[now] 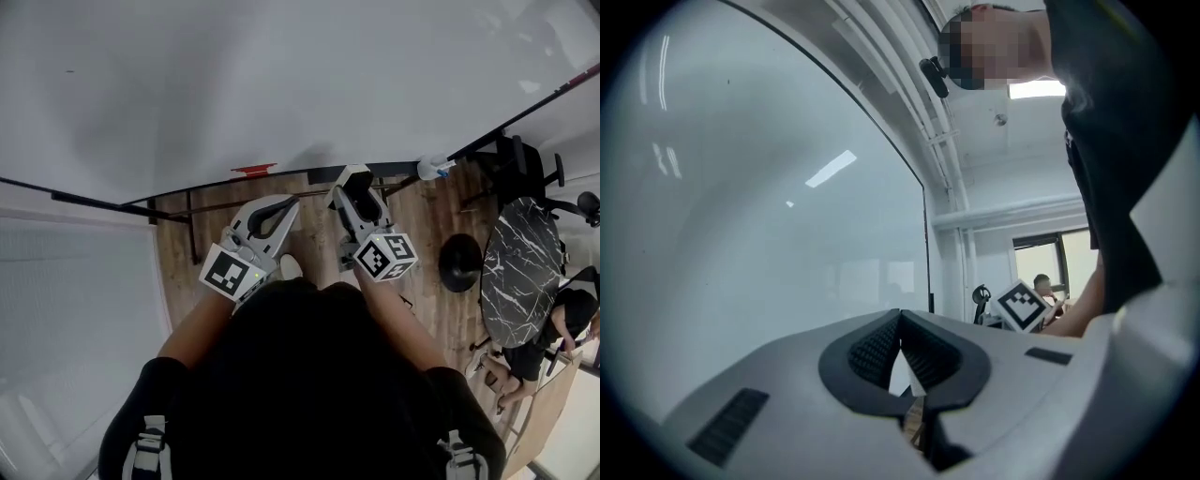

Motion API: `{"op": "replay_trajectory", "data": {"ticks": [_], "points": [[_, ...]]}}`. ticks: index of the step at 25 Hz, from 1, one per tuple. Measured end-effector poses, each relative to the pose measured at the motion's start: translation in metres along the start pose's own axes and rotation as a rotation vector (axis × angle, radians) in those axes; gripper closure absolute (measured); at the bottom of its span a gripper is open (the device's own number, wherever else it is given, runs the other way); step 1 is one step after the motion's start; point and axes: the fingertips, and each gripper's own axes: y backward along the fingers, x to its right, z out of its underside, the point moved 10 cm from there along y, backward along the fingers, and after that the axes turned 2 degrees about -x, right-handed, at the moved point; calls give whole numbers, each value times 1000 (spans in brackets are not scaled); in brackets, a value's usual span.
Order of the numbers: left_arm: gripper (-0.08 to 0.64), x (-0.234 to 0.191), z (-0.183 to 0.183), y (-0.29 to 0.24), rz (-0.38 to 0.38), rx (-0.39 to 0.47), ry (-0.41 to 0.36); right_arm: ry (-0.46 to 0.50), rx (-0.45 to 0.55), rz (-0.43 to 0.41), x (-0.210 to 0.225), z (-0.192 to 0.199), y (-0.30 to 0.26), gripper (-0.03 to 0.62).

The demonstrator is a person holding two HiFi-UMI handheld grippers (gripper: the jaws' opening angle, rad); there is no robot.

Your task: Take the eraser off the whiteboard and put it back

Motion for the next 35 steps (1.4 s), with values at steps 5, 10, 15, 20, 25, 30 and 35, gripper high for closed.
{"op": "replay_trajectory", "data": {"ticks": [5,10,15,20,25,30,35], "points": [[557,-13,12,-27,29,4,25,-212,28,106,44,18,-27,368],[557,-8,21,-50,31,-17,56,-453,70,143,82,29,-43,371],[557,-6,19,-55,15,-23,70,-753,166,117,100,48,-51,373],[557,-6,21,-55,35,-44,65,-934,265,99,103,68,-64,371],[557,-7,26,-56,40,-55,63,-984,316,80,105,76,-76,371],[557,-4,25,-55,52,-54,69,-995,336,87,107,75,-86,373],[557,0,26,-52,50,-60,74,-1001,334,64,107,76,-96,370]]}}
